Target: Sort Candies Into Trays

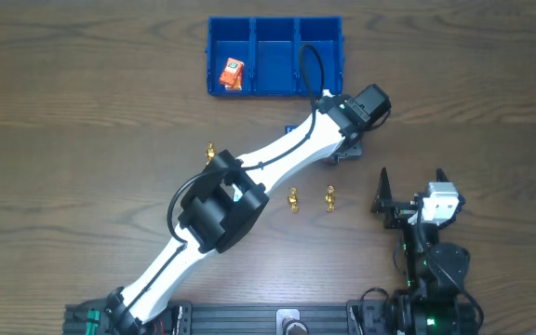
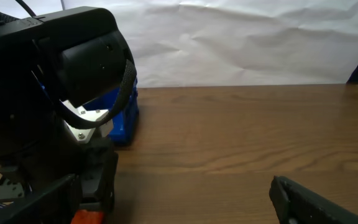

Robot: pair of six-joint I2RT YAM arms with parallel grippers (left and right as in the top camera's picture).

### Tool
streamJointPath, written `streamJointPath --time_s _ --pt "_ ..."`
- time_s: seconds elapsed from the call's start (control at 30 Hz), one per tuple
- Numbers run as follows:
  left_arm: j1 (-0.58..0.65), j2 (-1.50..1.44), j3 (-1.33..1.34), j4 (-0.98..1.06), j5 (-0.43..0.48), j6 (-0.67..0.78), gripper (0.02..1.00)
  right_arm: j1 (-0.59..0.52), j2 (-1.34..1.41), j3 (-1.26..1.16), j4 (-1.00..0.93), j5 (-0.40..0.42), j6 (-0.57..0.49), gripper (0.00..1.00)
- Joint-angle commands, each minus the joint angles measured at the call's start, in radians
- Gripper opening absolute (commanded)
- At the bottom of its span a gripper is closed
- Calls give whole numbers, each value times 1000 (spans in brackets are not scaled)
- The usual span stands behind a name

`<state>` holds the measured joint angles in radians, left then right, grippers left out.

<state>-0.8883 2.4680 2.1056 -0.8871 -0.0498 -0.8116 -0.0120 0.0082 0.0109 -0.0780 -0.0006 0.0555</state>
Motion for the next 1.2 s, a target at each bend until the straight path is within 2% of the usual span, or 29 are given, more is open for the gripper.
streamJointPath --time_s 0.03,0.17,0.43,0.5,0.57,0.63,0.7,0.83,1.0,1.2 --pt "6 31 1 -21 2 -9 557 -3 -5 -3 -6 2 -12 998" --pt "10 42 0 -24 8 -8 546 -3 -5 -3 -6 2 -12 998" --pt "14 56 1 6 18 -8 343 -3 -5 -3 -6 2 -12 998" --pt "16 41 7 6 16 -4 338 -3 -5 -3 -6 2 -12 998" --pt "20 -5 7 9 -22 13 345 -3 -5 -3 -6 2 -12 998" --pt "35 -116 6 5 -98 69 360 -3 -5 -3 -6 2 -12 998" --pt "93 -263 6 -10 -157 151 362 -3 -5 -3 -6 2 -12 998" --pt "291 -425 6 -31 -160 316 358 -3 -5 -3 -6 2 -12 998" --pt "484 -355 6 -48 -68 460 351 -3 -5 -3 -6 2 -12 998" --pt "541 -240 6 -27 2 509 354 -3 -5 -3 -6 2 -12 998"
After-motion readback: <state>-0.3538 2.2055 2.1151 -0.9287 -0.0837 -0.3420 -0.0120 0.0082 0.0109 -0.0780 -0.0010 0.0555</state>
